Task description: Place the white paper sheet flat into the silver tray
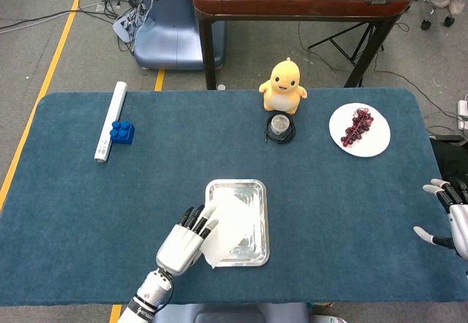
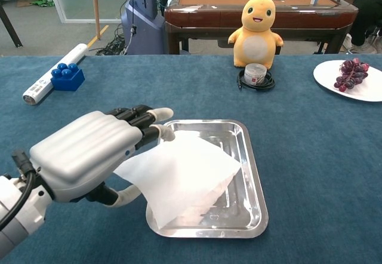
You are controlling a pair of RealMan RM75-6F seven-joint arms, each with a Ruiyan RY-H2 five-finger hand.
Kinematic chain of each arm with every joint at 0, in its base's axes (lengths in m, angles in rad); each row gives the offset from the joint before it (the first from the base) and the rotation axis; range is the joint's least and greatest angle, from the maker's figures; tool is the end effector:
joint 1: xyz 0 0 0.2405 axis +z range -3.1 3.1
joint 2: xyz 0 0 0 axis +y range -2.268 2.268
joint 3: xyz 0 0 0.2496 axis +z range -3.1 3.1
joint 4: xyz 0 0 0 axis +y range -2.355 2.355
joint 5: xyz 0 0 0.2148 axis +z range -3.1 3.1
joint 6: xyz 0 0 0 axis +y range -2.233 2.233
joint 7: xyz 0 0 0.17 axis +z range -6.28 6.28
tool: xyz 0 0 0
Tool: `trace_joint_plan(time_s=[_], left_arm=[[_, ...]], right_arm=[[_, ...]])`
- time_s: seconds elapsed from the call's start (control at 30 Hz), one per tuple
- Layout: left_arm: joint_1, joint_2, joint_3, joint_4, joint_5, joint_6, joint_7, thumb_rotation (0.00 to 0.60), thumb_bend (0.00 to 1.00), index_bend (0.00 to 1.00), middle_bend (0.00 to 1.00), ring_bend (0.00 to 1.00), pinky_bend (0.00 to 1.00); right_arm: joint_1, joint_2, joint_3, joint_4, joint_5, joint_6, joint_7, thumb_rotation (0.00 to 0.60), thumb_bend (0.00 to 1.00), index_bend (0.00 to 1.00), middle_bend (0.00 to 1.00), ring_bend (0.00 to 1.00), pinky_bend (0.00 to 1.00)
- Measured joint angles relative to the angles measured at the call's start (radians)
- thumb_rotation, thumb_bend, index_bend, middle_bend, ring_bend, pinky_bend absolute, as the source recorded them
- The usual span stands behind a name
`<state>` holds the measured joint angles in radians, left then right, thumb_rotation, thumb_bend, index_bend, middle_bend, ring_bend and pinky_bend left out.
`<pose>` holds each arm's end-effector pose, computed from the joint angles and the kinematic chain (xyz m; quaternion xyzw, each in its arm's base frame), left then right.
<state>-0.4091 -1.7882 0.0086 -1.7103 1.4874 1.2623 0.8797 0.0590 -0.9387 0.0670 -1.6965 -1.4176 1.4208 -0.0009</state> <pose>-0.0862 0.2108 -0.0690 -0.7735 -0.2487 -0.3998 0.4244 -0.3221 -0.2013 0.1998 0.5876 -0.3962 0.3295 0.6239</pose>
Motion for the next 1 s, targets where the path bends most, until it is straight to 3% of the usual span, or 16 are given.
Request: trace_joint_plan(time_s=[0.5, 1.0], left_arm=[[-0.009, 0.006, -0.007, -0.029, -0.032, -0.03, 0.028, 0.6, 0.15, 0.12, 0.04, 0.0, 0.11], [-0.075, 0.018, -0.035, -0.021, -0.087, -0.13, 0.008, 0.6, 0.1, 0.12, 0.02, 0.0, 0.11]], right_arm=[[0.004, -0.003, 0.004, 0.003, 0.014, -0.01, -0.001, 0.6, 0.03, 0.26, 0.21, 0.08, 0.3], [0.01, -0.006, 0.005, 0.008, 0.022, -0.025, 0.0, 0.6, 0.03, 0.26, 0.21, 0.08, 0.3]])
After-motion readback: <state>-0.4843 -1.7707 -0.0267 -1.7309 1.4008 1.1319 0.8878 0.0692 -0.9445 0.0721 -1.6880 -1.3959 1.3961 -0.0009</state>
